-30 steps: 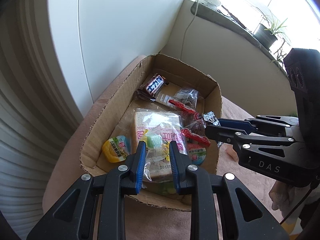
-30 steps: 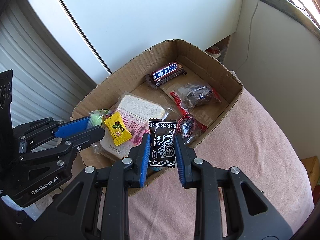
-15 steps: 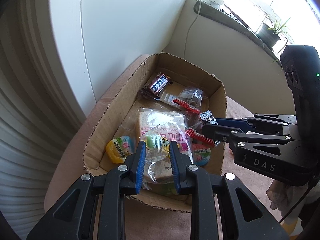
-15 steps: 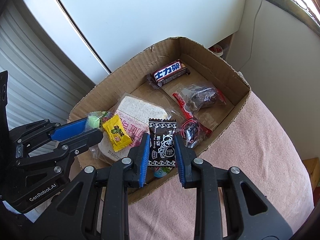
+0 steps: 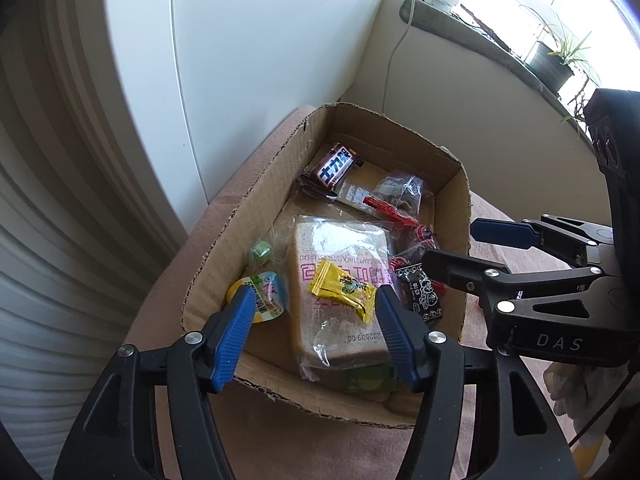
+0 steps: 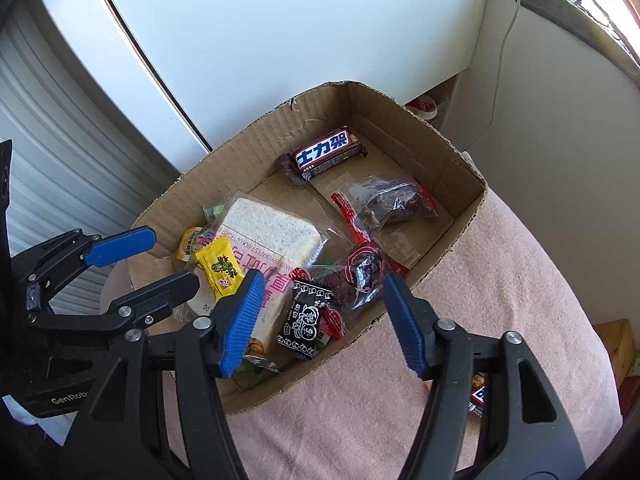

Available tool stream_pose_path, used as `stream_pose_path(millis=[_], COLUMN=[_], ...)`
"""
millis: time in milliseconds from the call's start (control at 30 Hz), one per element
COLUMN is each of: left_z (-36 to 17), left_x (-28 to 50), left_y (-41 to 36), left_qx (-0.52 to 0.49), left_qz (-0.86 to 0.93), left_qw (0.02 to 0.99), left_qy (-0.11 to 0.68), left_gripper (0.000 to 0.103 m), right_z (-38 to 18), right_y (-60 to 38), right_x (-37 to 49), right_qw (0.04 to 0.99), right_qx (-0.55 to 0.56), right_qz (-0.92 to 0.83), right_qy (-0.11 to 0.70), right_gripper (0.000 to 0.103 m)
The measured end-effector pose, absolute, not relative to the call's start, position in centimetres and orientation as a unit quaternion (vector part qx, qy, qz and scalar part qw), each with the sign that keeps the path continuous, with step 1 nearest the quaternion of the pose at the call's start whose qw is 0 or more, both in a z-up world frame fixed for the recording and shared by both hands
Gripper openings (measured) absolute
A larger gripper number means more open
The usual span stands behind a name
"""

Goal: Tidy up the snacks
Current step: 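Move the right tool to the Snickers bar while the left tool approaches the pink candy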

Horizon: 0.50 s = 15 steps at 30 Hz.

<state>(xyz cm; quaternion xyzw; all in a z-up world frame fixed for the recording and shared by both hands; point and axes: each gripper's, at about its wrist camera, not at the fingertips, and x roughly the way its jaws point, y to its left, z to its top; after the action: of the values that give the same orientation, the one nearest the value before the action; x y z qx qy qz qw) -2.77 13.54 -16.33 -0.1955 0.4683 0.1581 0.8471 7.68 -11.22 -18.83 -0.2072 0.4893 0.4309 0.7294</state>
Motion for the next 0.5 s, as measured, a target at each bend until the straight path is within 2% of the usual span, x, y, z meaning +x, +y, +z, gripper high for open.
stream_pose_path(millis=[500], left_z=[-15.4], left_x=[-2.4], left_y=[12.4], left_qx=[-0.189], left_qz=[0.145], left_qw=[0.855], left_qy=[0.461], left_gripper=[0.062], right_z=[-17.0], right_y=[-17.4], right_x=[10.3], right_qw=[0.756], right_qx=[-0.197], right_qz=[0.398], right_qy=[0.481], right_gripper=[0.074])
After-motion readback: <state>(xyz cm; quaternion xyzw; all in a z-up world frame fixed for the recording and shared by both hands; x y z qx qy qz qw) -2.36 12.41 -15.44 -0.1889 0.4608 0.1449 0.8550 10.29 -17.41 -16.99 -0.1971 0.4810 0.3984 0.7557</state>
